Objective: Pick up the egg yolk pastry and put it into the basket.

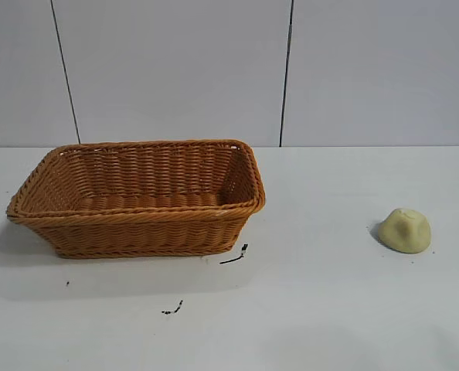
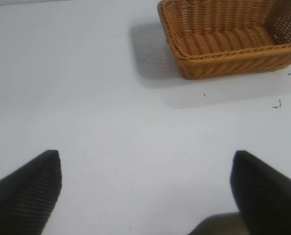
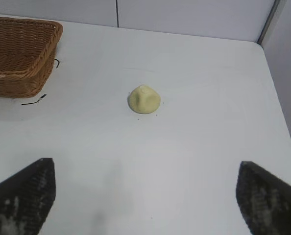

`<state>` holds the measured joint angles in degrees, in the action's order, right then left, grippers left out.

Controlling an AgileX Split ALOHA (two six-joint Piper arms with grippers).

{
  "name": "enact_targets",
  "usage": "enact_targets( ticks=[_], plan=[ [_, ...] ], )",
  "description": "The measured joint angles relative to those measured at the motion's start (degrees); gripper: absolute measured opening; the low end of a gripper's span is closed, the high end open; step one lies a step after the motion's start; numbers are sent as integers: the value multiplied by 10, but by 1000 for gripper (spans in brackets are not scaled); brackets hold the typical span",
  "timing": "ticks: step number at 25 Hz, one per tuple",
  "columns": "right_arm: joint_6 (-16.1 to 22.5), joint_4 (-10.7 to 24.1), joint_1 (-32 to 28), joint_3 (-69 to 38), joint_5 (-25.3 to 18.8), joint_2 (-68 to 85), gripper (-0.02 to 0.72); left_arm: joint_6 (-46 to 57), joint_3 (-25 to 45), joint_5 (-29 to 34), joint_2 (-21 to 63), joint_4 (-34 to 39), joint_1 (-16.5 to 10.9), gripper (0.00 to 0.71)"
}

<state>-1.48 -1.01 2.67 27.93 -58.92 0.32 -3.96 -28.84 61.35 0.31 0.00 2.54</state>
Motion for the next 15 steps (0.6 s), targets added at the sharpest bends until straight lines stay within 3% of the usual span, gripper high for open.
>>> enact_targets(
  ticks=[15],
  plan=[
    [0, 2, 0, 8, 5, -31, 693, 0, 0, 0, 0, 0, 0, 696]
  ],
)
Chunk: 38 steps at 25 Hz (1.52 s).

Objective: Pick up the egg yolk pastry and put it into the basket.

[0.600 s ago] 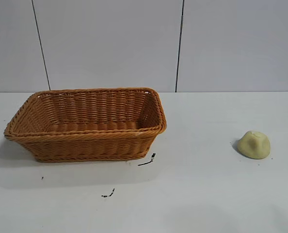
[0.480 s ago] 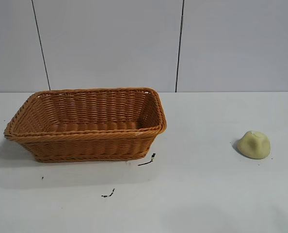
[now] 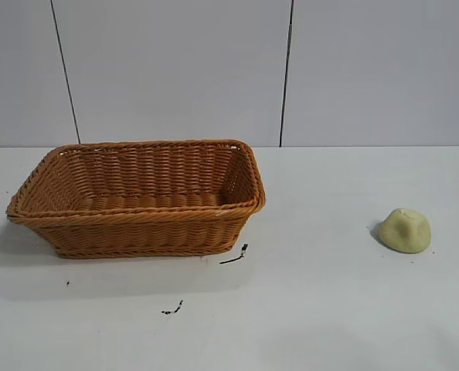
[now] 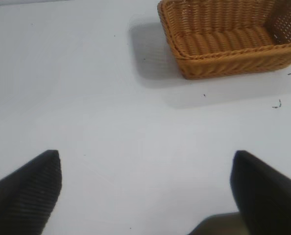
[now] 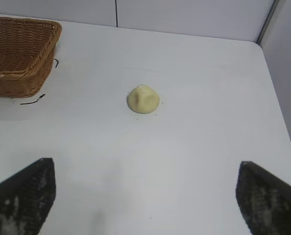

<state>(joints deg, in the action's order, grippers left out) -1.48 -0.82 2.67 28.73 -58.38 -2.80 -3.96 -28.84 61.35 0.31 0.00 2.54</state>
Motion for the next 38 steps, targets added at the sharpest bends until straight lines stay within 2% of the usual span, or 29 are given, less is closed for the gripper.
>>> enact_targets(
  ticks=[6, 8, 13, 19, 24, 31, 38],
  plan=[
    [9, 0, 0, 56, 72, -169, 693, 0, 0, 0, 0, 0, 0, 696],
    [12, -1, 0, 69, 80, -199, 693, 0, 0, 0, 0, 0, 0, 696],
    [15, -1, 0, 129, 115, -391, 693, 0, 0, 0, 0, 0, 0, 696],
    [15, -11, 0, 234, 117, -670, 693, 0, 0, 0, 0, 0, 0, 696],
    [15, -12, 0, 329, 117, -840, 693, 0, 0, 0, 0, 0, 0, 696],
    [15, -13, 0, 446, 103, -1022, 693, 0, 0, 0, 0, 0, 0, 696],
    [15, -13, 0, 512, 104, -1130, 693, 0, 0, 0, 0, 0, 0, 696]
  ],
)
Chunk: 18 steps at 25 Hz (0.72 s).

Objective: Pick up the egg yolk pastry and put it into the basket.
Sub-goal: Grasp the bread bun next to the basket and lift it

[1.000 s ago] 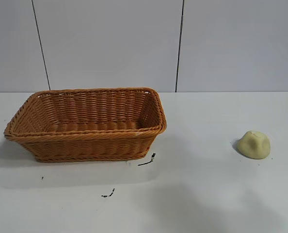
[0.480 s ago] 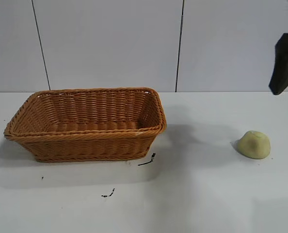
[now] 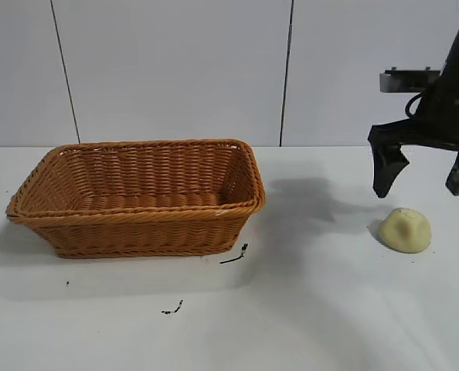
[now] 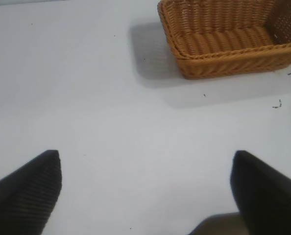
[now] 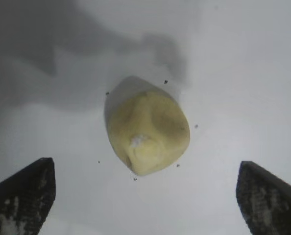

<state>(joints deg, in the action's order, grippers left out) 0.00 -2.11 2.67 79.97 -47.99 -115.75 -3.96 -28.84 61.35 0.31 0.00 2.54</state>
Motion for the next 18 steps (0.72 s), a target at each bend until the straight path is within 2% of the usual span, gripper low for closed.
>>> enact_targets(
  ticks=[6, 18],
  plan=[
    [0, 0, 0, 12, 4, -47, 693, 0, 0, 0, 0, 0, 0, 696],
    [-4, 0, 0, 12, 39, -70, 693, 0, 0, 0, 0, 0, 0, 696]
  ],
)
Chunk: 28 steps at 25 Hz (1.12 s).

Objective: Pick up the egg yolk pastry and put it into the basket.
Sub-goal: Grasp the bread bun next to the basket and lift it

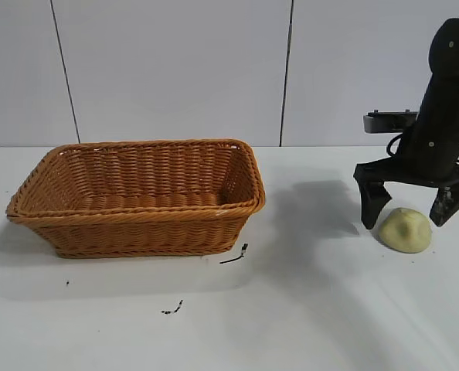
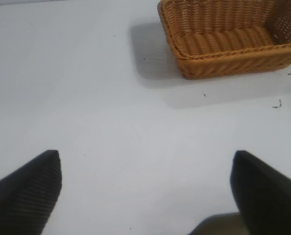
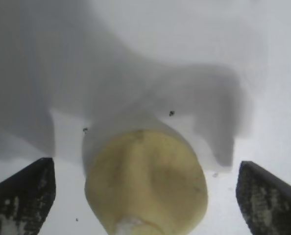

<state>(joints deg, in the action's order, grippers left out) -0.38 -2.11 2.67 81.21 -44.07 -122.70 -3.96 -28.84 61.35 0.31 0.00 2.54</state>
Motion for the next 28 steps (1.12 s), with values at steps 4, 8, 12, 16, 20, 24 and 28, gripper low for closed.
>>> enact_targets(
  ticks=[4, 8, 12, 16, 20, 24, 28],
  plan=[
    [-3, -2, 0, 0, -1, -6, 693, 0, 0, 0, 0, 0, 0, 696],
    [-3, -7, 0, 0, -5, -12, 693, 0, 0, 0, 0, 0, 0, 696],
    [-5, -9, 0, 0, -13, -12, 631, 0, 0, 0, 0, 0, 0, 696],
    [-5, -11, 0, 0, -24, -12, 372, 0, 0, 0, 0, 0, 0, 696],
    [-5, -12, 0, 0, -24, -11, 216, 0, 0, 0, 0, 0, 0, 696],
    [-7, -13, 0, 1, -29, -4, 190, 0, 0, 0, 0, 0, 0, 696],
    [-16, -13, 0, 46, -70, 24, 188, 0, 0, 0, 0, 0, 0, 696]
  ],
)
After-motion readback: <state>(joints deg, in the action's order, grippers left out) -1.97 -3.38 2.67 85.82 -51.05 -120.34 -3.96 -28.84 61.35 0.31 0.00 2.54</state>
